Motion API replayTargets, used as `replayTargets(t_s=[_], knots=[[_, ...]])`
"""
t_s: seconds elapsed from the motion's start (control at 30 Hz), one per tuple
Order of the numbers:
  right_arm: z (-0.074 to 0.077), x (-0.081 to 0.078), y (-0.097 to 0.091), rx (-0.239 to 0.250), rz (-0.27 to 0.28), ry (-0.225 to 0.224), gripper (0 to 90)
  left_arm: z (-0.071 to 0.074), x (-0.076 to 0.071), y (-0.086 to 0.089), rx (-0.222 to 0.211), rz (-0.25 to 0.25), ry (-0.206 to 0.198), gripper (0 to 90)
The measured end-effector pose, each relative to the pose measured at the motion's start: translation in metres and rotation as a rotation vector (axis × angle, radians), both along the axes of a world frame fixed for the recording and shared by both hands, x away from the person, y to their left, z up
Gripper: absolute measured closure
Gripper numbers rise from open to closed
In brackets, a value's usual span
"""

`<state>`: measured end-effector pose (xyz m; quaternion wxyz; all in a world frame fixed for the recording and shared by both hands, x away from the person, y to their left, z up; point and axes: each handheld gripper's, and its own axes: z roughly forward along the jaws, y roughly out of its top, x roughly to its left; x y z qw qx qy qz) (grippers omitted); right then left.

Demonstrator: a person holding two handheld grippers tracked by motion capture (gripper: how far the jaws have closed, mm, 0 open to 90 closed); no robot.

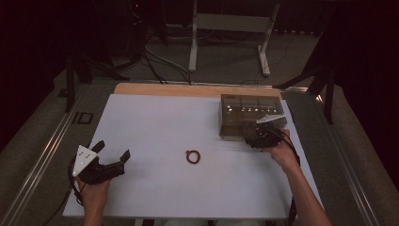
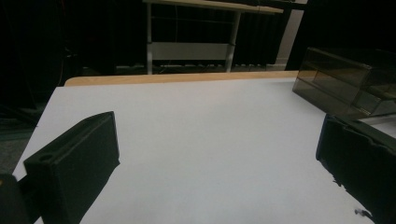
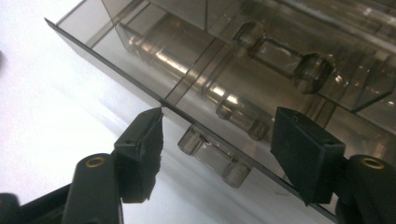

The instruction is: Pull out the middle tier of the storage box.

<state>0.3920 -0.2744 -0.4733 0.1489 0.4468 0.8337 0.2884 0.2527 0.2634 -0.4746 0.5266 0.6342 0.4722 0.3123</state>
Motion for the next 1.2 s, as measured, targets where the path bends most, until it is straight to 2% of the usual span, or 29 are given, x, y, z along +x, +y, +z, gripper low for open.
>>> replayTargets(t_s=[0.27, 0.63, 1.2], knots=[[0.001, -0.004, 0.001, -0.030, 0.013, 0.003, 39.3, 0.000, 0.000, 0.000, -0.002, -0.001, 0.001, 0.8], [0.002, -0.009, -0.001, -0.049, 0.028, -0.002, 39.9, 0.000, 0.001, 0.000, -0.001, -0.001, 0.001, 0.9], [0.001, -0.014, -0.005, -0.027, 0.035, -0.007, 39.6, 0.000, 0.000, 0.000, 0.000, 0.001, 0.001, 0.8]])
